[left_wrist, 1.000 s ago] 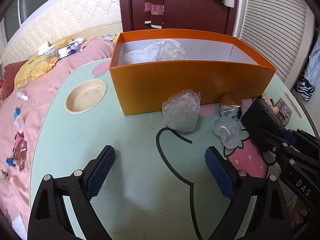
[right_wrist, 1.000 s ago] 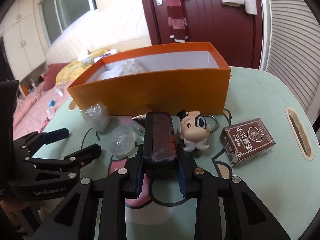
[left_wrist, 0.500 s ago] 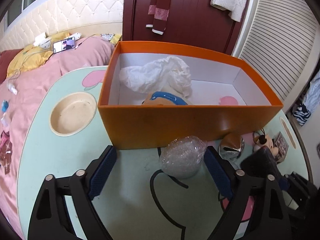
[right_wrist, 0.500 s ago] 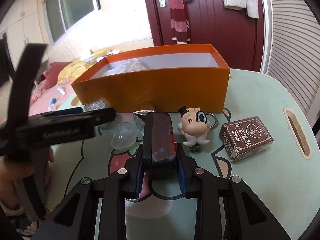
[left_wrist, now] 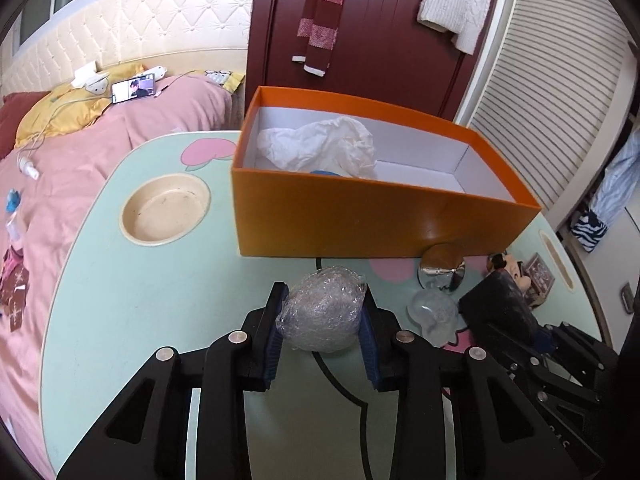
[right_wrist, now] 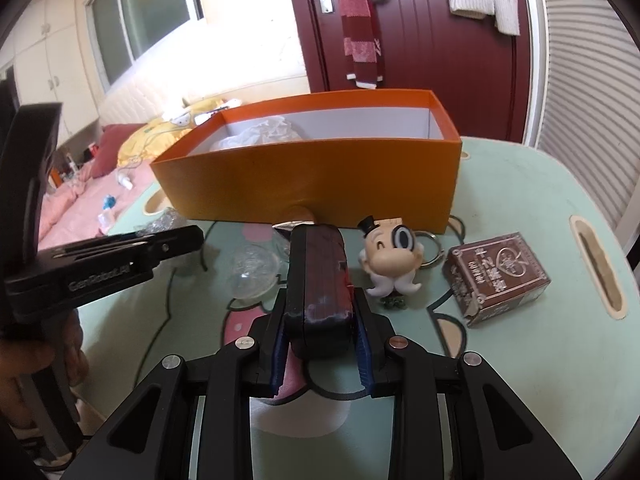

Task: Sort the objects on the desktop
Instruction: 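Drop the case into the orange box with the right tool while the left tool drops the bubble wrap in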

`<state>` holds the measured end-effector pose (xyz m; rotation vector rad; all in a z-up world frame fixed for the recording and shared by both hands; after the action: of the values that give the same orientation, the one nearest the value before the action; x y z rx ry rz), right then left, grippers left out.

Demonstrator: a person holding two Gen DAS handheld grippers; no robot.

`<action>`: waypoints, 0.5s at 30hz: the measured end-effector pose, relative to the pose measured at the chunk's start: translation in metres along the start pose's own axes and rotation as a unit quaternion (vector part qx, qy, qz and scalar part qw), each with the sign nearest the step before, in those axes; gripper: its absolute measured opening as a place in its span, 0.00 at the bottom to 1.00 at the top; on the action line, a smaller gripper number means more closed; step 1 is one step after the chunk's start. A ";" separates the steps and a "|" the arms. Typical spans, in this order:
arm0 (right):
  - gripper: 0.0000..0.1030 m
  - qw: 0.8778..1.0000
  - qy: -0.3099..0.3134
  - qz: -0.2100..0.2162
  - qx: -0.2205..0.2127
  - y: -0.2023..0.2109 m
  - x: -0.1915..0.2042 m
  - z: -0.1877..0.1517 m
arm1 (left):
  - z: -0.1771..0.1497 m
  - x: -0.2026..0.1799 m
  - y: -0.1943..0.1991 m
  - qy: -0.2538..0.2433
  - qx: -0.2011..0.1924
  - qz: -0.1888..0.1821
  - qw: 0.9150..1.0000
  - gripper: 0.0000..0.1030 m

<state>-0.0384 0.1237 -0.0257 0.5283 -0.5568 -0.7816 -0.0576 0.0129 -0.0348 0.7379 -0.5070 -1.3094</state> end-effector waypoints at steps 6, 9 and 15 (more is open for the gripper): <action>0.27 1.000 0.010 0.010 -0.020 0.009 0.009 0.010 | 0.014 0.004 0.016 0.005 -0.022 -0.005 1.000 0.34; 0.27 0.999 0.014 0.017 -0.028 0.013 0.015 0.016 | 0.022 0.001 0.023 0.000 -0.032 -0.008 0.999 0.34; 0.27 0.998 0.018 0.025 -0.046 0.019 0.019 0.034 | 0.045 -0.006 0.030 -0.010 -0.055 -0.012 0.998 0.34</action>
<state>-0.0393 0.1126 0.0160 0.4419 -0.4962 -0.7448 -0.0707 0.0128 0.0176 0.6410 -0.4397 -1.3580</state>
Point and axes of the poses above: each gripper's, at about its wrist camera, not at the fingertips, and y roughly against the way its jaws point, x to its left, z to its top, the point moved 10 cm from there along -y, roughly the way its jaws point, and after that the axes turned 9 degrees about z, right-handed, at the moved point
